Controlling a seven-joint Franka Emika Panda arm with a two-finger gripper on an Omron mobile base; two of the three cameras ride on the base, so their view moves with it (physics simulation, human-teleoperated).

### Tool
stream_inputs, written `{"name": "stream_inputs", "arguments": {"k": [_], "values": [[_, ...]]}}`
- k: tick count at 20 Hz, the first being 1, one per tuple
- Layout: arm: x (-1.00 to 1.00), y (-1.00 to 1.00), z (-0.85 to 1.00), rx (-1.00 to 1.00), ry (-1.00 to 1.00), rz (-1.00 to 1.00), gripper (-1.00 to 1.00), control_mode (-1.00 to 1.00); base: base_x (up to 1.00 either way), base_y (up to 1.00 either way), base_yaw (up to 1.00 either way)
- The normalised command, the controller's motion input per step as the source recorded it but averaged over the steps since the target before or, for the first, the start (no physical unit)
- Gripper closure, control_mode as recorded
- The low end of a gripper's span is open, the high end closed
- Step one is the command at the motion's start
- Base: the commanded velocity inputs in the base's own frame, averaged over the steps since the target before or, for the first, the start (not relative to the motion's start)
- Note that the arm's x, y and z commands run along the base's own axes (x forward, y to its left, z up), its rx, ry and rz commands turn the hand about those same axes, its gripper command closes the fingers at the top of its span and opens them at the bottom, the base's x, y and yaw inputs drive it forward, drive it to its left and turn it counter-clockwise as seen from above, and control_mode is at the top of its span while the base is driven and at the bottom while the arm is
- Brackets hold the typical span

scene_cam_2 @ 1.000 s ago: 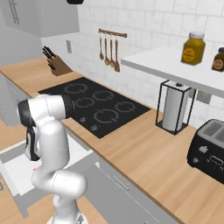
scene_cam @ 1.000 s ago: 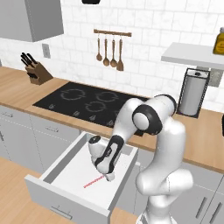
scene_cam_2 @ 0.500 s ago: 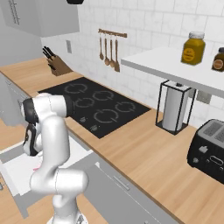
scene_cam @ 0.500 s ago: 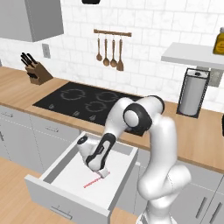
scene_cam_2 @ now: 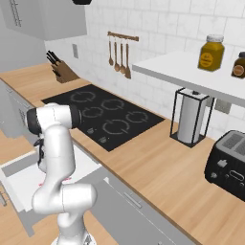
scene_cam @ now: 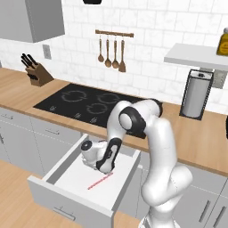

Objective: Take a straw from the drawer in front and place it inside the glass cup on the dining counter.

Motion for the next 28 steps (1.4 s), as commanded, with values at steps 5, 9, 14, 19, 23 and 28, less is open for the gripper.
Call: {"name": "stream_inputs", "arguments": {"k": [5,9,14,19,23,28], "values": [[-0.71,0.00,-0.14,0.18,-0.13,0.00,-1.00,-1.00,0.00,0.00,0.00],[-0.31,0.00,0.12,0.11,0.00,0.00,-1.00,-1.00,0.00,0.00,0.00],[-0.17,0.07,0.11,0.02,0.00,-0.02,-1.00,-1.00,0.00,0.00,0.00],[-0.38,0.05,0.15,0.00,0.06,-0.06,-1.00,-1.00,0.00,0.00,0.00],[-0.42,0.00,-0.22,0.00,0.08,-0.10,-1.00,-1.00,0.00,0.00,0.00],[-0.15,0.00,-0.92,-0.06,-0.06,-0.08,-1.00,-1.00,0.00,0.00,0.00]]}}
